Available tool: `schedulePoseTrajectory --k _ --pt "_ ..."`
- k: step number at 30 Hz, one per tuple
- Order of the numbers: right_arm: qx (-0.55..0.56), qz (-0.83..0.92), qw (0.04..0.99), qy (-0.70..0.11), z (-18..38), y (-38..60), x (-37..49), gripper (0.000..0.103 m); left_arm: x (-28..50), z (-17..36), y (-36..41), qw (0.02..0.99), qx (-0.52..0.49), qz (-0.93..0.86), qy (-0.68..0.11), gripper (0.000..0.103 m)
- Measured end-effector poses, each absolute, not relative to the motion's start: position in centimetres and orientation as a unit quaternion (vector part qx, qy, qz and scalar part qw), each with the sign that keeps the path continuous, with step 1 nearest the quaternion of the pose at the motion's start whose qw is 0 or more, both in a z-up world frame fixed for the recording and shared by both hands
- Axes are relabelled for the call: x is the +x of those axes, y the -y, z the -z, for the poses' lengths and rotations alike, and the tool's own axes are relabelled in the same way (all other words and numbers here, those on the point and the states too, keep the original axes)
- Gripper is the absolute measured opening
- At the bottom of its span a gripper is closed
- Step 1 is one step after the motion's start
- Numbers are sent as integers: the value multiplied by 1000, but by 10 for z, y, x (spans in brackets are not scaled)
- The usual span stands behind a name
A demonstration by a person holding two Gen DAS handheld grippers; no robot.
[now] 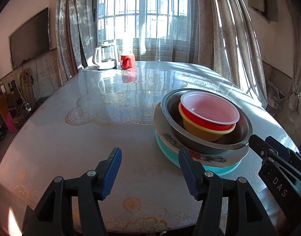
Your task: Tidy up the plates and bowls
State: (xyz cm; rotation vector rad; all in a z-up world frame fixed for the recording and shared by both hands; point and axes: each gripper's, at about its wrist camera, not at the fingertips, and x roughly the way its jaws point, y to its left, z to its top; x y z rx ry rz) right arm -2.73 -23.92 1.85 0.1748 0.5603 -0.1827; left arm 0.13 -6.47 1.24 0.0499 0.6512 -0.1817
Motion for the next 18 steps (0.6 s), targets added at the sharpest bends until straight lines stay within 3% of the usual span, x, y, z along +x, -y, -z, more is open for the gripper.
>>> schedulePoseTrajectory --k 18 --pt "88 97 951 -279 -12 240 -30 41 -2 -10 71 944 27 91 -317 71"
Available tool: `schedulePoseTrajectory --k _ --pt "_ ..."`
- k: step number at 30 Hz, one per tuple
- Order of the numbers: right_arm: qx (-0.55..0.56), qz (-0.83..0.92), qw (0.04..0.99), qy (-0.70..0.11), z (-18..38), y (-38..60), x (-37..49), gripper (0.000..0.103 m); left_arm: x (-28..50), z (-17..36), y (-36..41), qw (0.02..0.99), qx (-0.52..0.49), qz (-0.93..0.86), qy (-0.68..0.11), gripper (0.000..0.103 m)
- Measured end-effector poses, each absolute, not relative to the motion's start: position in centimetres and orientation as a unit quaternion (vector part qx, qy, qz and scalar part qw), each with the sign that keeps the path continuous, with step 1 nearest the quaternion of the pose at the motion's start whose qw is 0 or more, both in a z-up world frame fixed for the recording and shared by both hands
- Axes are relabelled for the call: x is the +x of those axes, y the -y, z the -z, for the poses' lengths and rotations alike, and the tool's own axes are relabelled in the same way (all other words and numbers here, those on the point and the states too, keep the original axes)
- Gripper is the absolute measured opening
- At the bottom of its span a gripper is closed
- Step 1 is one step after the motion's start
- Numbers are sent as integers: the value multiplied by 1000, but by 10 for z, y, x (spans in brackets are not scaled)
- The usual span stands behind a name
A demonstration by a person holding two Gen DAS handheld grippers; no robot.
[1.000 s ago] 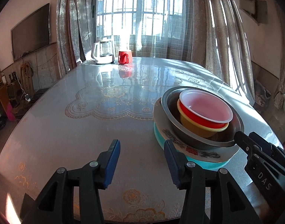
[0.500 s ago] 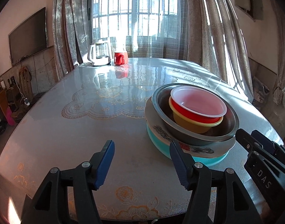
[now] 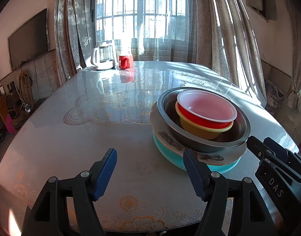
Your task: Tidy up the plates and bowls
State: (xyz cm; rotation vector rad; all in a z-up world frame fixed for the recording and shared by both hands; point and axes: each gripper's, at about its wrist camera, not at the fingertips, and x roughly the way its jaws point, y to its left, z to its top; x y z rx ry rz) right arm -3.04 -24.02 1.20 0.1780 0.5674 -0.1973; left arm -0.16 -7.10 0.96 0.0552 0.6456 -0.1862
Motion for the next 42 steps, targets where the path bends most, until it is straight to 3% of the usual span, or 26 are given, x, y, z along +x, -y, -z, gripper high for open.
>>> schedulePoseTrajectory --k 42 --pt "88 98 950 -284 -8 241 -30 41 -3 -9 76 943 28 105 -314 72"
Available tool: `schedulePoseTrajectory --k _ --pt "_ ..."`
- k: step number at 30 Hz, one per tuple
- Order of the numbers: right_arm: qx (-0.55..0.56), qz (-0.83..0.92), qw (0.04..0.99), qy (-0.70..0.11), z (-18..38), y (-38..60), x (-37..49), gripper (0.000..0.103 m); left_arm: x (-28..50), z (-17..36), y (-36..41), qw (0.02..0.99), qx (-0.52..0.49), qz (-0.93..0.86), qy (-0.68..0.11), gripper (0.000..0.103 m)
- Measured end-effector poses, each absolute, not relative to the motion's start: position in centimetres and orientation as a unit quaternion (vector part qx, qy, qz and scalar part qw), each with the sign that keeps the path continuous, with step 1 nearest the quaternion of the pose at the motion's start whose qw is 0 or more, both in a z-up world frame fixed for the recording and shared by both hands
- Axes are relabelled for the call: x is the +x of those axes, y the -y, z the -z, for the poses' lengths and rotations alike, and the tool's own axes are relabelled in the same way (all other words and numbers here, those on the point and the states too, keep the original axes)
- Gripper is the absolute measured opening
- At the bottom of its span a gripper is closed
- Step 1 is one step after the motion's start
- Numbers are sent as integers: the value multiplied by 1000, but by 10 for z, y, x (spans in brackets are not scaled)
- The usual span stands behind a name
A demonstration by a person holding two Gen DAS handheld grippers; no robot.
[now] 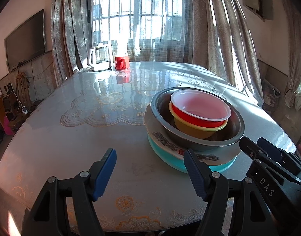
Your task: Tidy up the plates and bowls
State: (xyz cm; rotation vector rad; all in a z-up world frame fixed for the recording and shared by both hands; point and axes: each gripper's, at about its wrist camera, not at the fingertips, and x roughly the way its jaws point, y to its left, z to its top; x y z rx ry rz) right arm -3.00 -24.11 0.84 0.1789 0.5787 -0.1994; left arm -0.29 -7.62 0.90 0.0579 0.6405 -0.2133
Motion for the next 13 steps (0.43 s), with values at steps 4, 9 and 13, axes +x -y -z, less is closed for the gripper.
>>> schedulePoseTrajectory --k 4,9,13 --pt "88 98 950 -284 -9 241 -30 41 -3 -10 76 946 27 103 -305 74" --pt "87 98 950 -284 -8 240 -29 41 -8 -16 74 953 26 108 -280 73" --pt "87 97 951 -281 -9 239 -28 41 -6 -16 72 952 21 109 -284 73"
